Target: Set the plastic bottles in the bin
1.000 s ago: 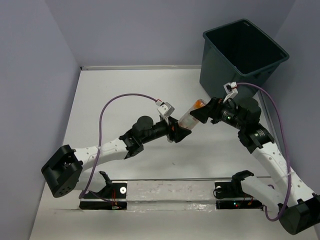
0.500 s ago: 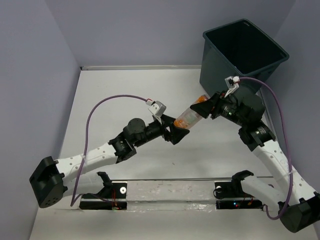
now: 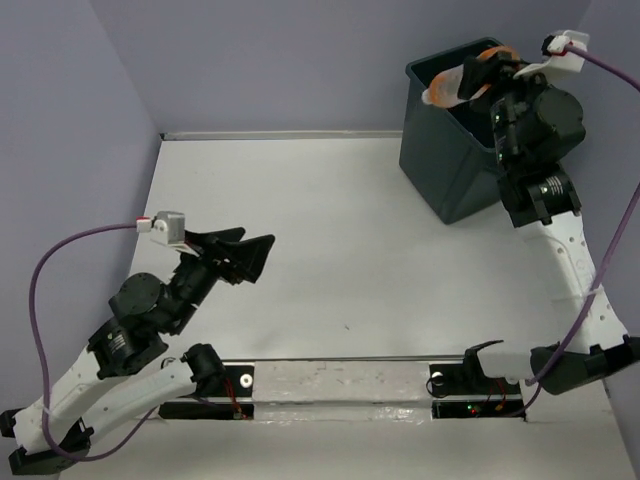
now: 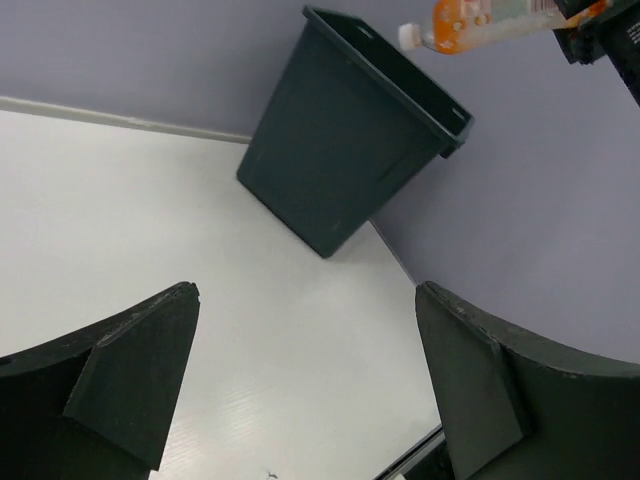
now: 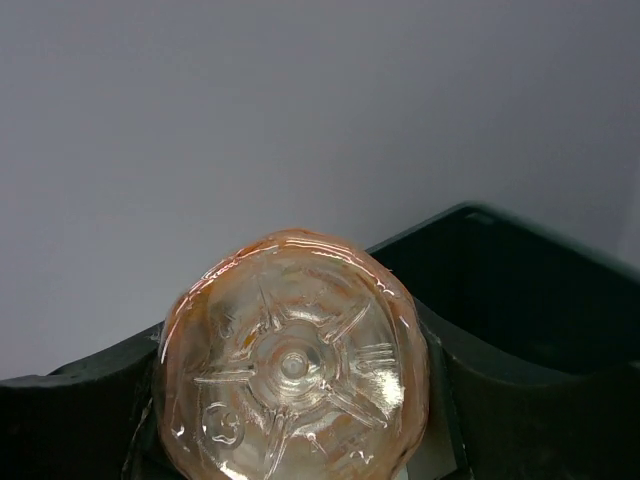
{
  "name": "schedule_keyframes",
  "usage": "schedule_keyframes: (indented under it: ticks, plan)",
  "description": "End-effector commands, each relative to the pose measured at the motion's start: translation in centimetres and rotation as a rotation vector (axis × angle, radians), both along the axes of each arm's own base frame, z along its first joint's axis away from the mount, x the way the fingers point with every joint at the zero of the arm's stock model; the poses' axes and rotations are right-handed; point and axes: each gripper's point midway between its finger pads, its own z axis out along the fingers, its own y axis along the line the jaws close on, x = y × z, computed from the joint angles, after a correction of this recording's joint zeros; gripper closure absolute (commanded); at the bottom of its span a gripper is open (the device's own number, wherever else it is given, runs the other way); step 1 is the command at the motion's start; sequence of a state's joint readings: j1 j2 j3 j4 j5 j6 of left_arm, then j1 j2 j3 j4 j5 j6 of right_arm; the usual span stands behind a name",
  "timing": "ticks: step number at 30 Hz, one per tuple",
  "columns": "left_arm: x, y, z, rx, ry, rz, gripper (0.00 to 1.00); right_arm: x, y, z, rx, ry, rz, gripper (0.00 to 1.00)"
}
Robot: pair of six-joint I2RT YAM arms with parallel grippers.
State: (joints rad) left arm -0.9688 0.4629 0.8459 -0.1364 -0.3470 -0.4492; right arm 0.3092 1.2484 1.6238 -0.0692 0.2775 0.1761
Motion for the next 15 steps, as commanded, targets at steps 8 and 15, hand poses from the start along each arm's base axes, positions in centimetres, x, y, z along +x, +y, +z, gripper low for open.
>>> schedule_keyframes:
  ticks: [8, 15]
  plan:
    - [0.0, 5.6, -5.4, 0.084, 0.112, 0.195, 0.01, 8.6, -13.8, -2.1, -0.106, 0.094, -0.508, 0.05]
    - [0.5, 4.2, -5.8, 0.146, 0.121, 0.171, 0.01, 5.0, -9.4, 2.8, 0.008, 0.008, -0.236, 0.0]
